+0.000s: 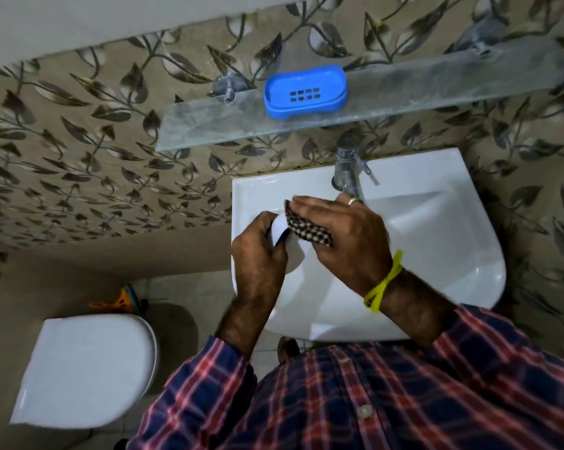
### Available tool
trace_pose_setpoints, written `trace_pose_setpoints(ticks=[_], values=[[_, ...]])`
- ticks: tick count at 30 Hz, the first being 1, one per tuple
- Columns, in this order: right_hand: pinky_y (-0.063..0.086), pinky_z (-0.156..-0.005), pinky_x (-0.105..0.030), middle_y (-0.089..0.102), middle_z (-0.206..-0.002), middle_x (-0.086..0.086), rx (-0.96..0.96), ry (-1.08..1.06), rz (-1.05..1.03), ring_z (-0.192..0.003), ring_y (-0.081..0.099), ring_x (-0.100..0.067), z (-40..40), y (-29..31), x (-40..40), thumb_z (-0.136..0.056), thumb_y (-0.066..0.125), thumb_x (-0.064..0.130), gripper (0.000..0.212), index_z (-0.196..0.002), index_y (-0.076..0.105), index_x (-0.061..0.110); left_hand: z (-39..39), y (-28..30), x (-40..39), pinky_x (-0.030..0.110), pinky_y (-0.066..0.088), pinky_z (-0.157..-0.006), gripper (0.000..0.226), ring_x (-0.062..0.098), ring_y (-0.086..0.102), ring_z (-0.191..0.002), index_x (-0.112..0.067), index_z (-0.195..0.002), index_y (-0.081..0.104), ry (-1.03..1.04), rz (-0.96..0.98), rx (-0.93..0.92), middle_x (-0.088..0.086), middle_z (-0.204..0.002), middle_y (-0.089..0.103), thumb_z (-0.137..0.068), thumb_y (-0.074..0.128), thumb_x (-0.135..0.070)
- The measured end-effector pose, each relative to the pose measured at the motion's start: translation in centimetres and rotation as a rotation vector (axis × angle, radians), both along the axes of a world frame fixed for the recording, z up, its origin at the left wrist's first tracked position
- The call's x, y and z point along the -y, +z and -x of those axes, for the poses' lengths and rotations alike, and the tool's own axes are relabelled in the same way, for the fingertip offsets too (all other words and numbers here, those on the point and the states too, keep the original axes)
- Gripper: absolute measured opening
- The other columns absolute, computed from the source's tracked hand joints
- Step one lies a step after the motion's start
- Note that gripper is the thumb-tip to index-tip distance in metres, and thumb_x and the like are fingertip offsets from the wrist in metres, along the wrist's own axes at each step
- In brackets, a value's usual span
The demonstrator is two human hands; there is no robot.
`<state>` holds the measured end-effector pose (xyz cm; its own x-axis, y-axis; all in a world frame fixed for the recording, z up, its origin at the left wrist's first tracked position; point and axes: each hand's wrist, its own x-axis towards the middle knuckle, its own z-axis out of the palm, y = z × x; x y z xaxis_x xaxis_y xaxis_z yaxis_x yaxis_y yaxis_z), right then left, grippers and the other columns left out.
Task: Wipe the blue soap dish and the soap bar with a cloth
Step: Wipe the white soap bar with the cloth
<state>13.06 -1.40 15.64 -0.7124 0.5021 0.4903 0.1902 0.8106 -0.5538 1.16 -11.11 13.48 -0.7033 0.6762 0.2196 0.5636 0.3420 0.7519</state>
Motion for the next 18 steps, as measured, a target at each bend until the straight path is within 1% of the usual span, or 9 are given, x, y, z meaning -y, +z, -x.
trace_pose_setpoints(ticks=[1,3,5,7,10,13,14,16,18], values=[[0.051,-0.092,-0.034,0.069,-0.127,-0.006,0.000,0.000,-0.003,-0.108,0.065,-0.015,0.3,0.0,0.2,-0.077,0.067,-0.004,0.047,-0.122,0.070,0.010,0.0,0.0,-0.1,0.017,0.039,-0.063,0.017,0.003,0.051,-0.070,-0.007,-0.095,0.070,0.012,-0.022,0.012,-0.003,-0.084,0.067,-0.083,0.065,0.004],[0.050,-0.091,-0.033,0.067,-0.130,-0.005,-0.012,0.015,-0.043,-0.105,0.064,-0.016,0.1,-0.4,0.7,-0.078,0.066,-0.005,0.048,-0.124,0.068,0.009,0.3,0.2,-0.1,0.017,0.043,-0.064,0.013,0.008,0.056,-0.071,-0.005,-0.092,0.068,-0.004,-0.079,0.033,0.001,-0.082,0.068,-0.083,0.064,0.003],[0.052,-0.091,-0.040,0.067,-0.129,-0.006,-0.041,-0.004,-0.048,-0.110,0.068,-0.022,-0.7,-0.7,0.6,-0.080,0.064,-0.005,0.045,-0.122,0.069,0.009,0.2,0.5,0.1,0.017,0.044,-0.066,0.009,0.011,0.058,-0.073,-0.005,-0.091,0.068,-0.040,-0.104,0.022,0.002,-0.082,0.068,-0.085,0.066,0.001],[0.052,-0.091,-0.045,0.070,-0.125,-0.007,-0.076,-0.056,0.015,-0.114,0.068,-0.021,-0.5,-0.7,-0.1,-0.078,0.067,-0.004,0.043,-0.120,0.071,0.008,-0.3,0.5,0.1,0.012,0.043,-0.066,0.005,0.007,0.056,-0.072,-0.004,-0.089,0.068,-0.012,-0.110,0.020,-0.002,-0.080,0.066,-0.087,0.068,0.001],[0.052,-0.092,-0.043,0.068,-0.128,-0.007,-0.072,-0.030,0.000,-0.116,0.067,-0.021,0.0,-0.9,0.4,-0.078,0.065,-0.007,0.046,-0.121,0.069,0.007,-0.7,0.1,-0.2,0.014,0.042,-0.064,0.011,0.005,0.053,-0.067,-0.004,-0.083,0.065,0.065,-0.155,0.101,-0.004,-0.074,0.061,-0.087,0.066,0.006],[0.053,-0.092,-0.041,0.070,-0.124,-0.005,-0.113,-0.067,-0.045,-0.114,0.068,-0.018,-0.9,-1.4,-0.1,-0.076,0.067,-0.008,0.046,-0.118,0.071,0.008,-0.5,0.4,-0.5,0.016,0.046,-0.065,0.015,0.000,0.056,-0.070,-0.006,-0.081,0.064,0.051,-0.208,0.122,-0.007,-0.075,0.063,-0.086,0.068,0.008],[0.054,-0.090,-0.042,0.073,-0.119,-0.005,-0.134,-0.101,-0.023,-0.110,0.069,-0.019,-1.0,-1.4,-0.7,-0.075,0.070,-0.008,0.044,-0.115,0.073,0.008,-0.6,0.4,-0.6,0.018,0.047,-0.066,0.012,0.001,0.057,-0.072,-0.004,-0.083,0.064,0.046,-0.213,0.132,-0.005,-0.077,0.064,-0.087,0.069,0.006],[0.055,-0.088,-0.042,0.075,-0.113,-0.006,-0.145,-0.140,-0.014,-0.104,0.072,-0.022,-0.6,-1.3,-1.5,-0.074,0.073,-0.005,0.038,-0.111,0.075,0.007,-0.8,0.5,-1.0,0.029,0.050,-0.069,0.007,0.013,0.061,-0.076,-0.004,-0.087,0.063,0.026,-0.184,0.184,0.002,-0.079,0.064,-0.092,0.068,-0.001],[0.055,-0.088,-0.041,0.076,-0.112,-0.007,-0.125,-0.120,-0.068,-0.102,0.072,-0.024,0.1,-0.9,-1.6,-0.076,0.074,-0.002,0.034,-0.109,0.075,0.006,-1.1,0.4,-1.5,0.038,0.051,-0.073,0.004,0.025,0.064,-0.083,-0.006,-0.096,0.063,-0.016,-0.053,0.164,0.007,-0.087,0.067,-0.095,0.065,-0.010]])
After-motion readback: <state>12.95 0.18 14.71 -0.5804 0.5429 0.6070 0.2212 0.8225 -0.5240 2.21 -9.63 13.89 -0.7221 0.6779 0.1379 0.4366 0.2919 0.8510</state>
